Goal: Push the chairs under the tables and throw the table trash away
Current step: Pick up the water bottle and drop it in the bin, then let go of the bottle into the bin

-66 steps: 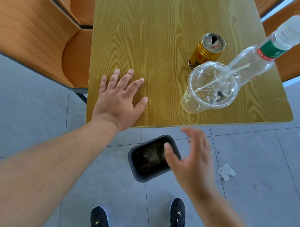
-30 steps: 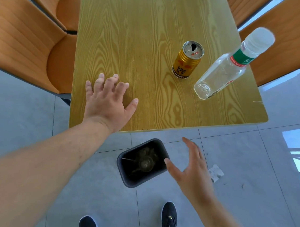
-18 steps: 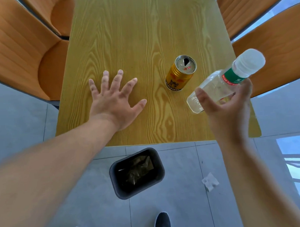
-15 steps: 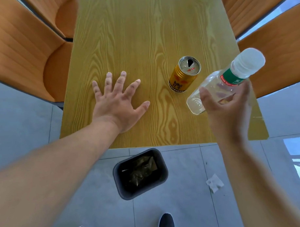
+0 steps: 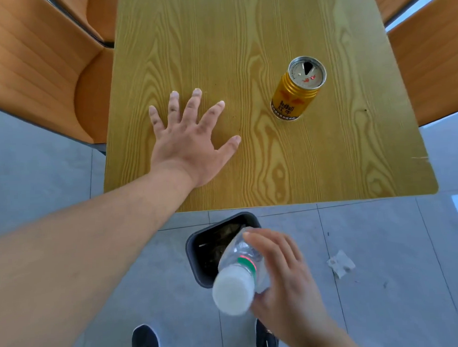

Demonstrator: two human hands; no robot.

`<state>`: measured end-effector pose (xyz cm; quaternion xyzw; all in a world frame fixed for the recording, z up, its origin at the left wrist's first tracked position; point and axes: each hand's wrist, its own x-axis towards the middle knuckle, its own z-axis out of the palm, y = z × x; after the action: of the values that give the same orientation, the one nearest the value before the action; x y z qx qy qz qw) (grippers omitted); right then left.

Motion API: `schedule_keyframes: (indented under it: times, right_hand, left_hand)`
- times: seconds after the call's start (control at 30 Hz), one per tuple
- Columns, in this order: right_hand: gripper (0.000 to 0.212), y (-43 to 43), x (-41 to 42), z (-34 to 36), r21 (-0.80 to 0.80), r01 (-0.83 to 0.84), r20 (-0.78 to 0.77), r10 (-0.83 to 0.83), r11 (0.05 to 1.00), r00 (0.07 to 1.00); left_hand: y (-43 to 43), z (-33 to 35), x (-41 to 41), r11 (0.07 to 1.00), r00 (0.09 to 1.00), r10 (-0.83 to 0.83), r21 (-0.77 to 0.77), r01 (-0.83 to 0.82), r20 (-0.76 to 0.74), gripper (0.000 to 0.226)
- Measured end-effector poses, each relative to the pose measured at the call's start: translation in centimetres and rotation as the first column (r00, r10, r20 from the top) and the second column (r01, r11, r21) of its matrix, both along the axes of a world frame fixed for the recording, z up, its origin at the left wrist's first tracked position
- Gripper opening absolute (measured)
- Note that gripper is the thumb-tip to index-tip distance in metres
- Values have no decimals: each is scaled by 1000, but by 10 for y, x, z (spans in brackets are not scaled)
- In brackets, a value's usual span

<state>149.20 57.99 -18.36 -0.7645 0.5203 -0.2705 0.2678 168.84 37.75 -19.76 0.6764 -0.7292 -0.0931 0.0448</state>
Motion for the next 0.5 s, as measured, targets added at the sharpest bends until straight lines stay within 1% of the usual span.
schedule_keyframes:
  times: [0.07, 0.1, 0.13, 0.17, 0.2, 0.23, 0.27, 0.3, 0.33, 0.4, 0.47, 0.5]
  right_hand:
    - [89, 1, -5, -10, 227, 26, -176, 14, 974, 984]
    - [92, 1, -7, -11, 290, 22, -189, 34, 957, 981]
    - [83, -2, -9, -9, 274, 12, -155, 32, 962, 987]
    - [69, -8, -11, -4, 185, 19, -91, -2, 983, 996]
    - [57, -16, -13, 3, 66, 62, -22, -61, 996, 998]
    - [48, -27, -16, 9, -52, 134, 34, -132, 990, 991]
    - [45, -43, -18, 16, -139, 214, 76, -205, 967, 976]
    - [47, -63, -21, 23, -186, 297, 107, -281, 937, 954]
    - [56, -85, -23, 30, -180, 382, 121, -365, 906, 923]
    - [83, -133, -29, 42, -72, 508, 105, -500, 858, 860]
    - [106, -178, -33, 48, -12, 543, 71, -541, 840, 838]
    - [113, -196, -35, 51, 6, 537, 70, -536, 844, 841]
  left_hand:
    - [0, 0, 0, 1000, 1000, -2, -4, 2, -2, 84]
    - [0, 0, 0, 1000, 1000, -3, -7, 3, -2, 84]
    - [0, -1, 0, 1000, 1000, -4, -9, 4, -3, 84]
    - [1, -1, 0, 1000, 1000, -4, -9, 4, -3, 84]
    - [1, -2, 1, 1000, 1000, -4, -7, 4, -5, 84]
    - [1, -2, 0, 1000, 1000, -4, -4, 4, -9, 84]
    - [0, -1, 0, 1000, 1000, -3, -1, 3, -12, 84]
    - [0, -1, 0, 1000, 1000, -2, 0, 2, -14, 84]
    - [0, -1, 0, 1000, 1000, -1, -2, 1, -15, 84]
    - [1, 0, -1, 1000, 1000, -1, -8, 1, -10, 84]
    - [1, 0, 0, 1000, 1000, -3, -8, 2, -10, 84]
    - [0, 0, 0, 1000, 1000, -3, -7, 3, -13, 84]
